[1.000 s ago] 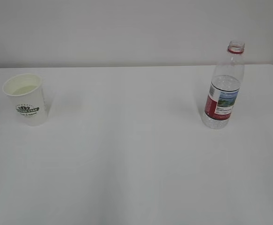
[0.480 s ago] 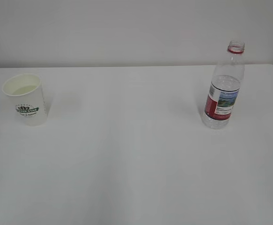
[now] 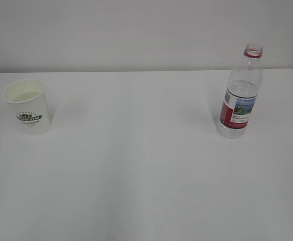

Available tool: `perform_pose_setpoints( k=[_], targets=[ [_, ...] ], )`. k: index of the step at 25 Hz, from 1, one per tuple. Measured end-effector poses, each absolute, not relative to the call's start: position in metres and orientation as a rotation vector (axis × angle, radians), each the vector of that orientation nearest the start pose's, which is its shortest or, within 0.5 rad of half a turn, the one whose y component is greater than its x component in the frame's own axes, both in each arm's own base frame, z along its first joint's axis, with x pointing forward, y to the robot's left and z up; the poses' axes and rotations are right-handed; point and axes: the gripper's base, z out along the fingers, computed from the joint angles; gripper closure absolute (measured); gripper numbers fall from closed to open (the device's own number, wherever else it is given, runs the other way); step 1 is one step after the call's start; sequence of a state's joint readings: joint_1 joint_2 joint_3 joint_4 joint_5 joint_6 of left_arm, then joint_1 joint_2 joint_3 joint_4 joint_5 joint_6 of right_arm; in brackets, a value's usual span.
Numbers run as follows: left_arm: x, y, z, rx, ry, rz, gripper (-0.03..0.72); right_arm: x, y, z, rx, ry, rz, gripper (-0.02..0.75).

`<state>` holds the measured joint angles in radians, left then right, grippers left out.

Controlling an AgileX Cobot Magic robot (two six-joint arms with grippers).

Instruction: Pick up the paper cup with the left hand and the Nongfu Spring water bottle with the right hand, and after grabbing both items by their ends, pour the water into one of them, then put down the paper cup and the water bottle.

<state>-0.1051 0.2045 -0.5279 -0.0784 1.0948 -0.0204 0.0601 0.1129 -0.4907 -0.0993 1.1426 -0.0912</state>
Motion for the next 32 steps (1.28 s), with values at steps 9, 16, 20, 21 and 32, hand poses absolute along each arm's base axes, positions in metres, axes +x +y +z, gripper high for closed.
perform_pose_setpoints(
  k=[9, 16, 20, 21, 32],
  targets=[
    [0.022, -0.009, 0.281, 0.092, 2.255, -0.165, 0.101, 0.009, -0.008, 0.269, -0.167, 2.232, -0.140, 0.290],
    [0.008, -0.007, 0.283, 0.093, 2.164, -0.168, 0.101, -0.009, -0.009, 0.269, -0.151, 2.112, -0.139, 0.290],
    [-0.008, -0.006, 0.283, 0.093, 2.060, -0.175, 0.101, -0.009, -0.009, 0.269, -0.150, 2.105, -0.139, 0.290],
    [-0.010, -0.006, 0.282, 0.096, 2.056, -0.176, 0.101, -0.009, -0.009, 0.269, -0.150, 2.105, -0.139, 0.290],
    [-0.010, -0.006, 0.282, 0.096, 2.056, -0.181, 0.163, -0.009, -0.009, 0.269, -0.150, 2.105, -0.137, 0.290]
  ],
)
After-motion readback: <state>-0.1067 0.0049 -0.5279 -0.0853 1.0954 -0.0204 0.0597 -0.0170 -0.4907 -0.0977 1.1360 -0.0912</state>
